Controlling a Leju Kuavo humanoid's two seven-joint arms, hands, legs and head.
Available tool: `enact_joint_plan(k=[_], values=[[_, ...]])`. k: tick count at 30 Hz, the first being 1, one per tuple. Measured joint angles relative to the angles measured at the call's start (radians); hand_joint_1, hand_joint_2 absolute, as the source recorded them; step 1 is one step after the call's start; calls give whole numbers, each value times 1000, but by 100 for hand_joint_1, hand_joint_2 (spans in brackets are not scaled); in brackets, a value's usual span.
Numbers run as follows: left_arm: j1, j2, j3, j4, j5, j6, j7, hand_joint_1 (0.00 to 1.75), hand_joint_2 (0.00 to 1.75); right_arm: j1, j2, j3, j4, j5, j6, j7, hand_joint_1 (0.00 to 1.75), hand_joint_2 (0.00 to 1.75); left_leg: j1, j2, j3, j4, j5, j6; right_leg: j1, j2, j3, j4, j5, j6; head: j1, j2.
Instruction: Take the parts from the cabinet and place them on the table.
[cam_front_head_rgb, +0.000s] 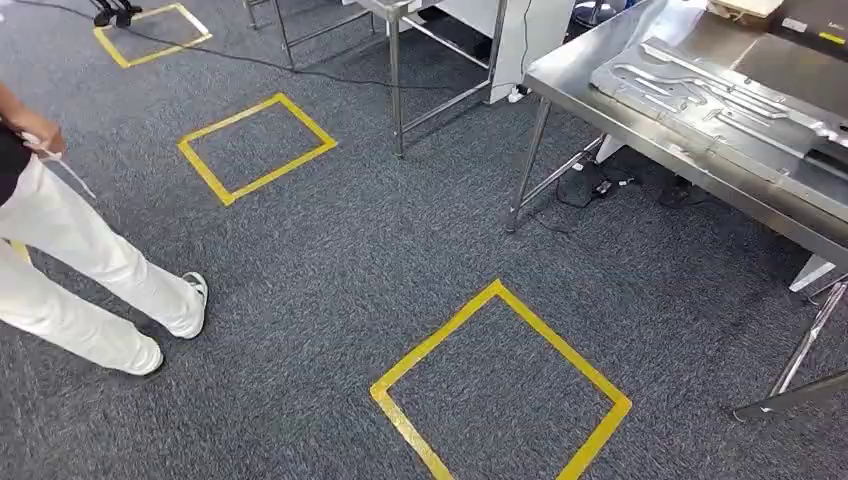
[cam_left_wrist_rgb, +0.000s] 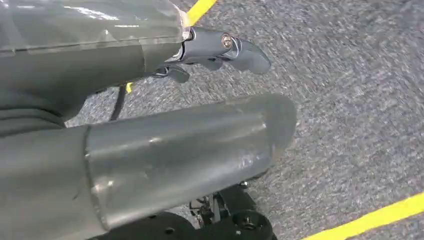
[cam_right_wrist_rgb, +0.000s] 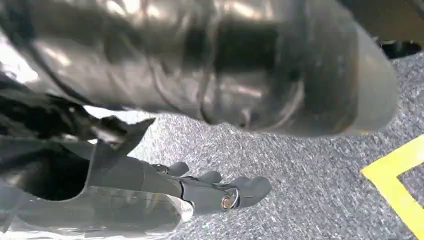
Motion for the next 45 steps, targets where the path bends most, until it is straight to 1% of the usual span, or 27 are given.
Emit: enact_joint_plan(k=[2, 4, 5, 6, 8, 9, 10, 11, 15, 16, 18, 21, 24, 25, 26, 27, 30, 31, 32, 33, 35, 36, 38, 39, 40, 41, 45], values=[[-1, -1, 0, 2, 0, 0, 0, 0, 0, 2, -1, 0, 2, 0, 0, -1, 0, 0, -1, -16, -4, -3, 7, 14, -6, 90, -29, 77, -62, 6, 0, 0], [-5, -1, 0, 3, 0, 0, 0, 0, 0, 3, -2, -2, 2, 0, 0, 0, 0, 0, -5, -38, -13, -3, 11, 20, -5, 125, -115, 253, -147, 7, 0, 0], [-5, 0, 0, 3, 0, 0, 0, 0, 0, 4, -2, -3, 2, 0, 0, 0, 0, 0, -10, -52, -16, -2, 13, 22, -4, 127, -148, 312, -160, 5, 0, 0], [-3, 0, 0, 3, 0, 0, 1, 0, 0, 3, -2, -4, 3, 0, 0, 0, 0, 0, -14, -66, -16, -2, 14, 24, -3, 128, -155, 320, -147, 0, 0, 0], [-1, 0, 0, 3, 0, 0, 1, 0, 0, 3, -2, -4, 3, 0, 0, 0, 0, 0, -22, -95, -13, -2, 15, 25, 7, 135, -107, 208, -63, -20, 0, 0], [-1, 0, 0, 4, 0, 0, 1, 0, 0, 3, -2, -4, 3, 0, 0, 0, 0, 0, -25, -109, -8, -2, 15, 25, 16, 153, -60, 108, -7, -36, 0, 0], [-2, -4, 0, 6, 0, 0, 1, 0, 0, 4, -3, -5, 3, 1, 0, 0, 0, 0, -22, -120, -7, -4, 15, 25, 30, 202, -20, 16, 30, -60, 0, 0], [-8, -9, 0, 11, 0, 0, 1, 0, 0, 4, -8, -8, 3, 3, 0, -1, 0, 0, -26, -127, -11, -1, 16, 21, 28, 220, -14, 1, 18, -76, -1, 0], [-3, -8, 0, 13, 1, 4, 1, 0, 0, -9, -7, -17, 3, 17, 0, -8, 0, 0, -21, -173, -18, -23, 31, -4, 32, 177, 2, -41, 38, -93, 0, 0], [-1, -5, 0, 13, 3, 7, 1, 0, 0, -8, -4, -18, 3, 19, 0, -10, 0, 0, -23, -135, -19, -2, 20, 1, 20, 155, 20, -70, 54, -79, 0, 0], [-7, -6, 0, 13, 3, 8, 2, 0, 0, -4, -3, -22, 6, 20, 5, -14, 0, 0, -23, -64, -78, 113, -54, -12, 15, 131, 28, -88, 60, -82, -1, 0], [-8, -2, 0, 13, 3, 10, 2, 0, 0, -5, -3, -27, 11, 21, 4, -14, 0, 0, 1, -41, -163, 277, -111, -37, 9, 83, 26, -78, 46, -65, -1, 0], [-4, 1, 0, 13, 3, 10, 3, 0, 0, -7, -2, -32, 13, 33, 6, -19, 0, 0, 30, -13, -66, 94, -2, -72, -13, 46, 25, -46, 21, -35, -1, 0], [-5, 1, 0, 14, 3, 10, 4, 0, 0, -8, -3, -33, 13, 42, 7, -22, 0, 0, 39, 24, -25, 14, 19, -88, -19, 34, 22, -25, 5, -21, -1, 0], [-10, -5, 0, 21, 3, 10, 5, 0, 0, -9, -7, -38, 13, 52, 7, -24, 0, 0, 28, 37, -36, 40, 8, -86, -10, 28, 18, -12, -9, -7, -3, 0], [-11, -1, -1, 22, 4, 10, 6, 0, 0, -12, -6, -45, 14, 67, 10, -27, 0, 0, 27, 24, -39, 41, 6, -54, -10, 22, 18, 3, -19, -1, -1, 0], [-7, 6, -1, 22, 7, 8, 6, 0, 0, -26, -6, -60, 19, 104, 13, -43, 0, 0, 19, -1, -48, 45, 4, -24, -19, 6, 25, 0, -17, 8, -1, 0], [-7, 10, -1, 23, 7, 8, 7, 0, 0, -28, -6, -65, 21, 116, 18, -47, 0, 0, 19, -10, -48, 42, 7, -16, -25, 35, 26, 8, -31, 12, 0, 0], [-7, 11, -1, 23, 7, 8, 8, 0, 0, -28, -5, -73, 23, 127, 20, -55, 0, 0, 17, -18, -50, 42, 9, -11, -25, 89, 6, 49, -70, 8, -1, 0], [-8, 13, -1, 23, 8, 8, 8, 0, 0, -28, -6, -81, 26, 136, 22, -57, 0, 0, 13, -27, -54, 42, 11, -6, -24, 112, -31, 125, -116, 3, 0, 0], [-10, 15, -1, 23, 9, 7, 9, 0, 0, -28, -6, -96, 31, 146, 24, -58, 0, 0, 1, -52, -61, 42, 13, 3, -14, 123, -118, 291, -183, -10, -1, 0], [-9, 15, -1, 23, 8, 6, 9, 0, 0, -29, -6, -101, 34, 147, 24, -59, 0, 0, -5, -66, -61, 42, 14, 5, -7, 124, -145, 334, -184, -19, -1, 0], [-8, 15, -1, 23, 8, 6, 10, 0, 0, -30, -6, -106, 38, 150, 24, -60, 0, 0, -13, -96, -58, 42, 14, 7, 14, 133, -134, 280, -116, -44, -1, 0], [-8, 15, -1, 23, 8, 6, 10, 0, 0, -30, -6, -109, 38, 151, 23, -60, 0, 0, -15, -113, -54, 42, 15, 8, 27, 145, -97, 190, -55, -60, -1, 0], [-9, 15, -1, 25, 8, 6, 11, 0, 0, -31, -6, -111, 39, 151, 23, -60, 0, 0, -14, -125, -51, 41, 15, 8, 39, 174, -60, 101, -4, -75, -1, 0], [-9, 11, -2, 30, 8, 6, 11, 0, 0, -30, -9, -116, 39, 153, 23, -60, 0, 0, -11, -134, -56, 40, 16, 9, 51, 236, -39, 41, 13, -92, -1, 0], [-5, 11, -2, 32, 8, 6, 12, 0, 0, -46, -8, -124, 44, 154, 23, -60, 0, 0, -11, -185, -62, 25, 29, -12, 50, 199, -33, 15, 19, -102, 0, 0]])
